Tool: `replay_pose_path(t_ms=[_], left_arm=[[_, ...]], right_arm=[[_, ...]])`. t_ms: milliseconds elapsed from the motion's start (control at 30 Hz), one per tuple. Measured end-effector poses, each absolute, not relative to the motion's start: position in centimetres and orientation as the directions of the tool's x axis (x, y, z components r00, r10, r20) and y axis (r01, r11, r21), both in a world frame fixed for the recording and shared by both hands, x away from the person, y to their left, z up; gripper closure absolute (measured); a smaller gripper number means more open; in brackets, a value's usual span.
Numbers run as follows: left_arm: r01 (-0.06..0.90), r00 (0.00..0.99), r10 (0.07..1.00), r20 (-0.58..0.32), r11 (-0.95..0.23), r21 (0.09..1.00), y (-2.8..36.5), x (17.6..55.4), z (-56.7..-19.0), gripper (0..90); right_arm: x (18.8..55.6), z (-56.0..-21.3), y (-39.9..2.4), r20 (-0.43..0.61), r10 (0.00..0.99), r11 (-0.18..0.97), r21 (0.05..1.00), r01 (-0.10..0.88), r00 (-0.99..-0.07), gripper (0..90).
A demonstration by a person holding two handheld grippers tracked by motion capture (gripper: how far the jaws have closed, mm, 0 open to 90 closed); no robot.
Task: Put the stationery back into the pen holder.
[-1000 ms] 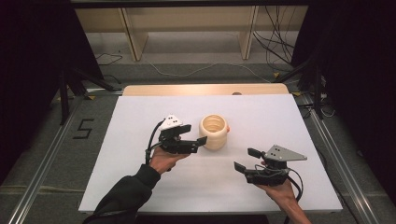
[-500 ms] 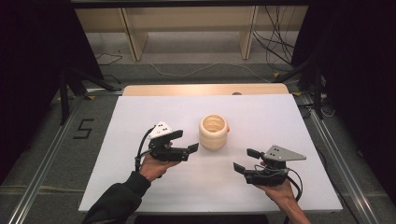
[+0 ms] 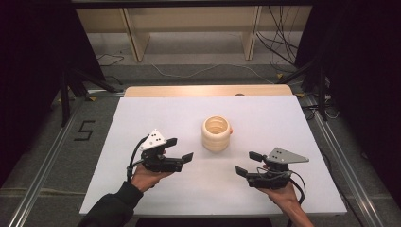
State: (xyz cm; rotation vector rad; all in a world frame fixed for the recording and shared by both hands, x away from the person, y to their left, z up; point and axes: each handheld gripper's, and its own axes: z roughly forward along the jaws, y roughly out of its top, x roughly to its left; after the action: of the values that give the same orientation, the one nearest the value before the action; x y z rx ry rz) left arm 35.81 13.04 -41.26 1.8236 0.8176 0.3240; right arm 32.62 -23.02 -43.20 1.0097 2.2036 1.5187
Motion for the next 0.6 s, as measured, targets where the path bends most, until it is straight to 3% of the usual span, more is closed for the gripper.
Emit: replay_pose_path(t_ms=[600], left_arm=[[0.348,0.743,0.660,-0.114,-0.235,0.907,14.5,33.6,-42.4,15.7]], right_arm=[[32.5,-43.2,-22.9,0.154,0.677,0.207,0.898,0.387,-0.719,23.6]])
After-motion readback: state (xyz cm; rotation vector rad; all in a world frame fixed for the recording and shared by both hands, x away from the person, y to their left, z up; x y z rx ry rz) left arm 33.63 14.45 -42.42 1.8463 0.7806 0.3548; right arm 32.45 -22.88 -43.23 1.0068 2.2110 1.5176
